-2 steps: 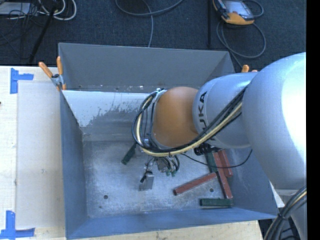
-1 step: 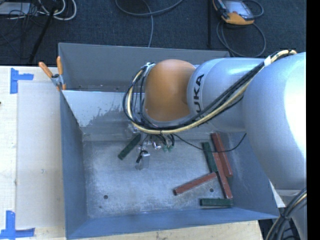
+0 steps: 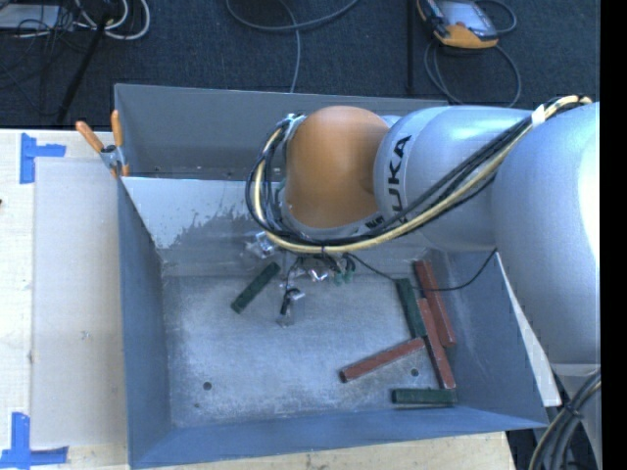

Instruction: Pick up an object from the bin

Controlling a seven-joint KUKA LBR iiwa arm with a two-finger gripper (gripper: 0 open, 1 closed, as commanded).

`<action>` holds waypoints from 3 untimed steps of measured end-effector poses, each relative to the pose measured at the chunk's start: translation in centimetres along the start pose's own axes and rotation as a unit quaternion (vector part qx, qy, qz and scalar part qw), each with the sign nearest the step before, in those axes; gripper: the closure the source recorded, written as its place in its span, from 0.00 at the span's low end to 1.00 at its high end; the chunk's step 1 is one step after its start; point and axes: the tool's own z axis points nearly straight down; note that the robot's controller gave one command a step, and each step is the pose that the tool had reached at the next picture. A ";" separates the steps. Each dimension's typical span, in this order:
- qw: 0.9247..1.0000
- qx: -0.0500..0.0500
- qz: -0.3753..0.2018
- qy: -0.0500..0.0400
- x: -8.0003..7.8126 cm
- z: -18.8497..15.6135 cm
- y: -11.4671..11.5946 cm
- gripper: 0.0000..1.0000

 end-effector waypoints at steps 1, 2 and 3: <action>1.000 -0.001 -0.027 0.003 0.1 4.2 0.1 0.00; 1.000 -0.001 -0.025 0.001 0.0 4.2 0.1 0.00; 1.000 -0.001 -0.024 0.000 0.0 4.1 0.1 1.00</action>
Offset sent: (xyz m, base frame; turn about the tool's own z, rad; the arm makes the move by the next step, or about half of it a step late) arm -0.0002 0.0013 -0.0392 -0.0571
